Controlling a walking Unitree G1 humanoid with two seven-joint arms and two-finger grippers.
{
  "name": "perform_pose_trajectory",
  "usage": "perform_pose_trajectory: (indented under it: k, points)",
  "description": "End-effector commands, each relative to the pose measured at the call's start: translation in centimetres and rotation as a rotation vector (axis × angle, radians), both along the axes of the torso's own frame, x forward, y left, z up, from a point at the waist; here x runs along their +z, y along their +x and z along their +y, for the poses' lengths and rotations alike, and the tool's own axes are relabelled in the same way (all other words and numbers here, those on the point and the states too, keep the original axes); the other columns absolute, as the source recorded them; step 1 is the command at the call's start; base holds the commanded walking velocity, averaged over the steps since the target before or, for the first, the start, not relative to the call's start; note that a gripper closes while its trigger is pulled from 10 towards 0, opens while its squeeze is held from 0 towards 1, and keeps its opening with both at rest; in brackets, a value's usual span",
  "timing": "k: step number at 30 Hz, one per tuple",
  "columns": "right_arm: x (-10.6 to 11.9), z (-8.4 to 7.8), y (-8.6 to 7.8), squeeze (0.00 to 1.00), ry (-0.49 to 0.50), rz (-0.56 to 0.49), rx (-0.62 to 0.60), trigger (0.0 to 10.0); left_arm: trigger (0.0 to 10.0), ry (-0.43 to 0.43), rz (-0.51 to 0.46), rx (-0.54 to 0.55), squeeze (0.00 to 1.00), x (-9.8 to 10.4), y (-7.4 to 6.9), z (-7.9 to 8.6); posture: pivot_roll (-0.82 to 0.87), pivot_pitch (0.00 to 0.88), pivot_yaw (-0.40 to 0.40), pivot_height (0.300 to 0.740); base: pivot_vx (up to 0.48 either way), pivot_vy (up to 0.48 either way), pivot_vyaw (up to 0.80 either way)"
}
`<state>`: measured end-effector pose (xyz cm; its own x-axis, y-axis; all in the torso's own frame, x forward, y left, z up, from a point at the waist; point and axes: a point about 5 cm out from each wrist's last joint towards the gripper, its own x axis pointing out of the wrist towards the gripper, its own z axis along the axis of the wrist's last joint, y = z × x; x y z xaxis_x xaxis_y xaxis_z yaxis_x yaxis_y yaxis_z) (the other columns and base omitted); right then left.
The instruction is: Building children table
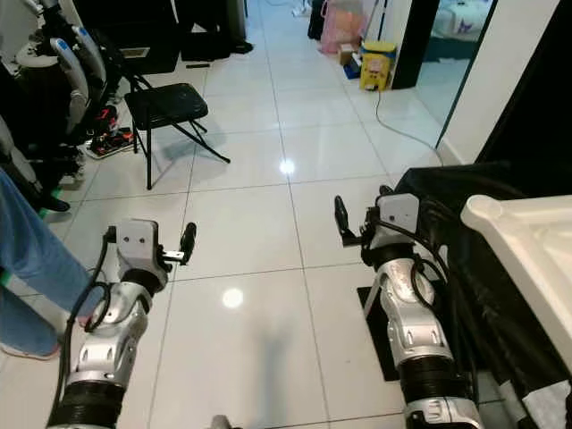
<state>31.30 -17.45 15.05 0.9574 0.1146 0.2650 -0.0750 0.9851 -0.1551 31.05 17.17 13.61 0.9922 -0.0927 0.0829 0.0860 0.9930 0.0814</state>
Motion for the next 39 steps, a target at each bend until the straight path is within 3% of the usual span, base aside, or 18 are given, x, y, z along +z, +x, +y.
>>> perform_pose_trajectory:
  k: [1,16,27,39]
  points:
    - [-0.7,-0.2,-0.1,0.00,0.013,0.031,-0.008,10.0,10.0,-0.003,0.013,0.009,0.00,0.0,0.1,0.1,0.06,0.000,-0.009,0.740,0.000,0.000,0.00]
    - [-0.9,-0.4,-0.6,0.00,0.012,0.028,-0.041,10.0,10.0,-0.009,0.030,-0.012,0.00,0.7,1.2,-0.1,0.00,0.000,0.057,0.740,0.000,0.000,0.00]
    - [-0.8,-1.4,-1.2,0.00,0.007,0.019,-0.077,10.0,10.0,-0.010,0.058,-0.078,0.00,0.5,2.0,-1.5,-0.04,0.000,0.087,0.740,0.000,0.000,0.00]
    - [-0.5,-2.9,-2.8,0.00,-0.002,-0.004,-0.178,10.0,10.0,-0.001,0.084,-0.184,0.00,0.6,3.5,-3.4,-0.18,0.000,0.193,0.740,0.000,0.000,0.00]
